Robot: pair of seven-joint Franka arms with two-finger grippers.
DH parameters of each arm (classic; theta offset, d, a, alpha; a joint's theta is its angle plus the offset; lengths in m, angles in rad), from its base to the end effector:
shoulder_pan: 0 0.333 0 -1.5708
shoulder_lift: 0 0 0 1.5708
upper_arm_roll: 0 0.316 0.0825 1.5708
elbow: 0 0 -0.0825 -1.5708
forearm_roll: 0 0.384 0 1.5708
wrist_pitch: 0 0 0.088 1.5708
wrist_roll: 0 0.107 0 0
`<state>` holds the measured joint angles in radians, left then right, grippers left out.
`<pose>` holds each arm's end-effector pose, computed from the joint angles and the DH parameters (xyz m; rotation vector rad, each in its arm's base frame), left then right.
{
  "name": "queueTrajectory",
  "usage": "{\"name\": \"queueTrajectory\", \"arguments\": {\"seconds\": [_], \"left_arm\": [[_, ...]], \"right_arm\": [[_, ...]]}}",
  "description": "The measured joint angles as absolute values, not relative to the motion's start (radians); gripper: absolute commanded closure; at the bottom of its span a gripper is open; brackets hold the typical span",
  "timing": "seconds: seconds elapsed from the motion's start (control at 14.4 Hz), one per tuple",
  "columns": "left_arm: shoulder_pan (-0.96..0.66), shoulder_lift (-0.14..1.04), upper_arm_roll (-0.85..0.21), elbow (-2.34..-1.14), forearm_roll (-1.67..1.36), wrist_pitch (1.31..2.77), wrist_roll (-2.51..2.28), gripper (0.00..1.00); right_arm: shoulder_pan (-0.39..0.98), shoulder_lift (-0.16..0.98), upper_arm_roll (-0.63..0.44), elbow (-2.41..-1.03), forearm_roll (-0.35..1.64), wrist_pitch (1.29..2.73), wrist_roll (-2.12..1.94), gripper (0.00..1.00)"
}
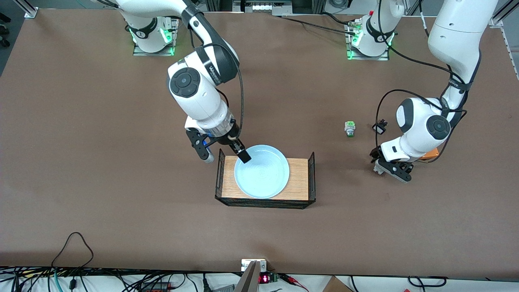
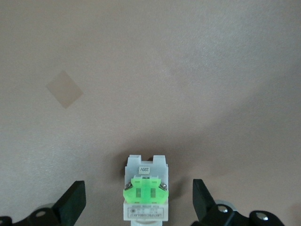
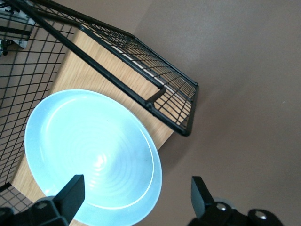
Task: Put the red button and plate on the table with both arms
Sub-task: 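Release the button on the table while the right gripper grips the plate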
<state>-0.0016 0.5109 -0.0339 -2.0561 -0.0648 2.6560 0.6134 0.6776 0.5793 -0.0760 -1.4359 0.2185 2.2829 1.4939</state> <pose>0.6013 -0.0193 0.1922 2.9823 -0.9028 0.1546 0.5987 0.4308 0.3830 -2.4927 1.3534 -0.0140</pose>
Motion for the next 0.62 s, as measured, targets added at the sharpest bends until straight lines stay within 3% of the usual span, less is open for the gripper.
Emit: {"name": "queueTrajectory", "arguments": {"seconds": [0.21,0.62], "left_arm": [[-0.002,0.45,-0.034,-2.024,-0.065,2.502,0.612,0.0],[0.003,0.323,-0.033,-1.83,-0.065,1.984,0.539,0.0]], "right_arm": [[0.679,0.604,-0.08,-1.435,0.218,2.303,1.516,0.0],[0.684,0.644,-0.08,-1.434,0.218,2.334,1.516,0.01]]}}
